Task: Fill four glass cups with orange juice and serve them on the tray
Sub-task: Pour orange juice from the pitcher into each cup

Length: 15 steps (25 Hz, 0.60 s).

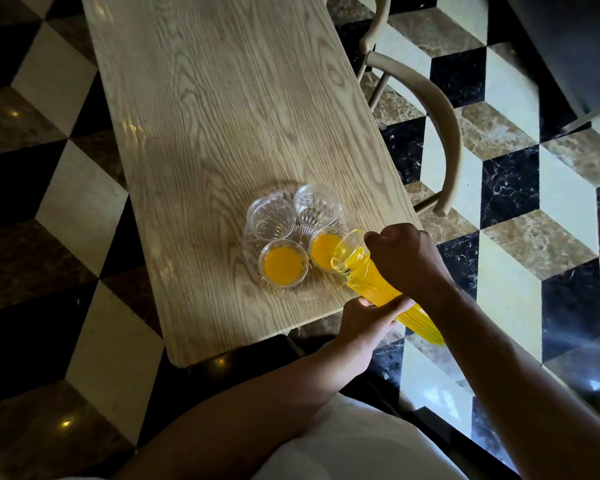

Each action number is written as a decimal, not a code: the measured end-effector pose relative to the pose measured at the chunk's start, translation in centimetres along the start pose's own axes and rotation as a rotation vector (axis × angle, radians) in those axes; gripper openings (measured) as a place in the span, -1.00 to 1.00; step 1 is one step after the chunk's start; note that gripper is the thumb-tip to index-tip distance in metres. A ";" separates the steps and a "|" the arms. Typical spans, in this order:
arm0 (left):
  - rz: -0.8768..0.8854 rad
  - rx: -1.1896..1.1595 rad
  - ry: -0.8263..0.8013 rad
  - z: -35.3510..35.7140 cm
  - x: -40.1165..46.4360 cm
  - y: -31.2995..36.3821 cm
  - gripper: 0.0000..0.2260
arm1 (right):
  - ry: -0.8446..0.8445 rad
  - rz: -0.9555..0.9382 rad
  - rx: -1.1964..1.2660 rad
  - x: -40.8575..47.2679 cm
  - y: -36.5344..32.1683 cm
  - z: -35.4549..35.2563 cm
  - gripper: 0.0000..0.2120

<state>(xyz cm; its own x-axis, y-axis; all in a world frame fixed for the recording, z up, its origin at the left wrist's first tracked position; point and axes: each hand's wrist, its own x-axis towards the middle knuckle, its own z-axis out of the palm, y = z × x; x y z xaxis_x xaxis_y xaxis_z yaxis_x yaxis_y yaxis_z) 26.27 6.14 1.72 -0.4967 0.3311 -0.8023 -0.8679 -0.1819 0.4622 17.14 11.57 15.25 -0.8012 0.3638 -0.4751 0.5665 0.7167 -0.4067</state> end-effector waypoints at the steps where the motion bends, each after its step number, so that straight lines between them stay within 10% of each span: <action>1: 0.024 0.000 0.026 -0.1 -0.1 0.1 -0.46 | 0.005 -0.003 0.017 0.1 0.3 0.0 -0.63; 15: 0.164 0.162 0.227 4.4 -1.1 2.3 -0.28 | 0.047 -0.162 0.124 0.8 4.2 -4.1 -0.58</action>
<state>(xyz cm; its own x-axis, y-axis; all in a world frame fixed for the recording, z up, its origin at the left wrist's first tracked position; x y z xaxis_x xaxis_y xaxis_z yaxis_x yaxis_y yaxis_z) 24.80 9.47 5.35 -0.6345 0.0911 -0.7675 -0.7728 -0.0604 0.6317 18.14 17.32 16.33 -0.8901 0.2793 -0.3603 0.4469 0.6903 -0.5690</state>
